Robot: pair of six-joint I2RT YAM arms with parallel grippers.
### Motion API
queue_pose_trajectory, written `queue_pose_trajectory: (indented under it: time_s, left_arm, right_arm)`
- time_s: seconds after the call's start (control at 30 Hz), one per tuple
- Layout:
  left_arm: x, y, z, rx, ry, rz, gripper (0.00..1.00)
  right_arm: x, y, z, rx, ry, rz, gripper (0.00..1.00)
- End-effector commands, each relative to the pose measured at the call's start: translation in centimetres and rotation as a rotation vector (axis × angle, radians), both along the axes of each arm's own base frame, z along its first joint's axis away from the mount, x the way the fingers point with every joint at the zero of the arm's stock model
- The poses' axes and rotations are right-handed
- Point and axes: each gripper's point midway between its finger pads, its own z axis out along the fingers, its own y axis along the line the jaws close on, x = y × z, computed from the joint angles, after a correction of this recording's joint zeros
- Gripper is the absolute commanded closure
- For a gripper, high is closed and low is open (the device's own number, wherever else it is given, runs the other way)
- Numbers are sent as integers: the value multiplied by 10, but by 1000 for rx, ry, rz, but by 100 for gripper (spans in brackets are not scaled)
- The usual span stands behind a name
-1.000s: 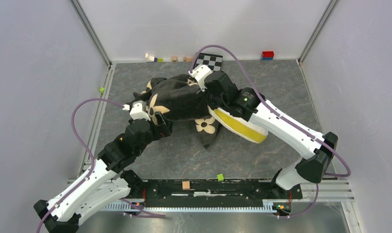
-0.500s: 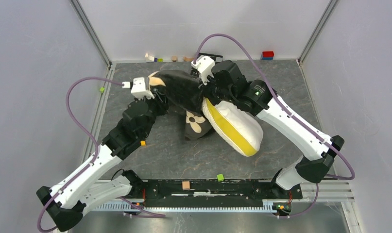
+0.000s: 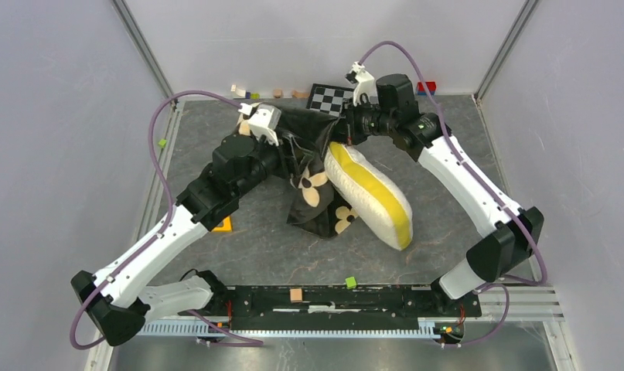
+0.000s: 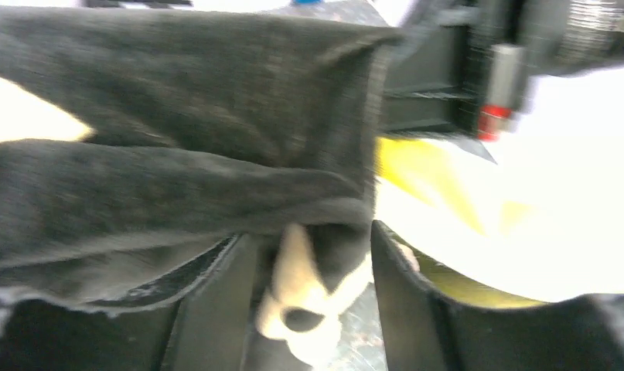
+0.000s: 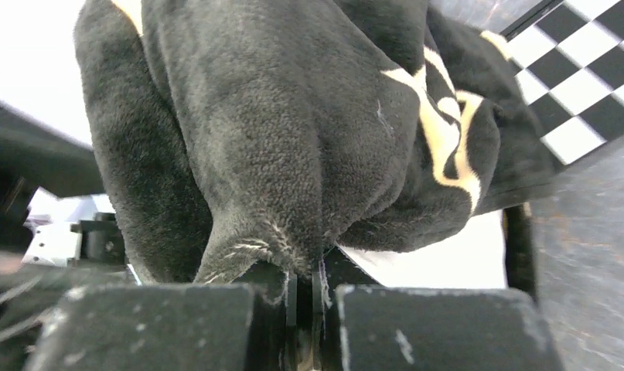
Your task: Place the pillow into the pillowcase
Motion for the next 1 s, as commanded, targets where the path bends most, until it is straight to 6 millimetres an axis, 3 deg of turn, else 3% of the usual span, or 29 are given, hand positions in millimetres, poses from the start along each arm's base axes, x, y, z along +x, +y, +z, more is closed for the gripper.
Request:
queue_pose_trajectory:
  time_s: [0.0, 0.13, 0.3, 0.47, 0.63, 0.77, 0.87, 0.97]
  left_arm:
    - [-44, -22, 4, -79, 53, -221, 31]
    - [-67, -27, -14, -116, 95, -284, 22]
    - [-65, -32, -51, -87, 142, -248, 20]
    - [-26, -35, -85, 9, 102, -100, 14]
    - [1, -47, -89, 30, 57, -43, 14]
    - [18, -22, -96, 97, 58, 121, 15]
    - [15, -1, -105, 132, 68, 193, 8]
    - [14, 0, -120, 158, 90, 189, 4]
  right_arm:
    - [27, 13, 32, 327, -37, 85, 100]
    - [46, -2, 9, 368, 36, 29, 100]
    - [58, -16, 1, 405, 57, -5, 100]
    - [65, -27, -10, 396, 68, -32, 100]
    - [68, -32, -19, 370, 73, -44, 100]
    - [70, -37, -24, 358, 66, -53, 100]
    - [72, -39, -26, 353, 61, -55, 100]
    - [74, -40, -27, 350, 58, -55, 100]
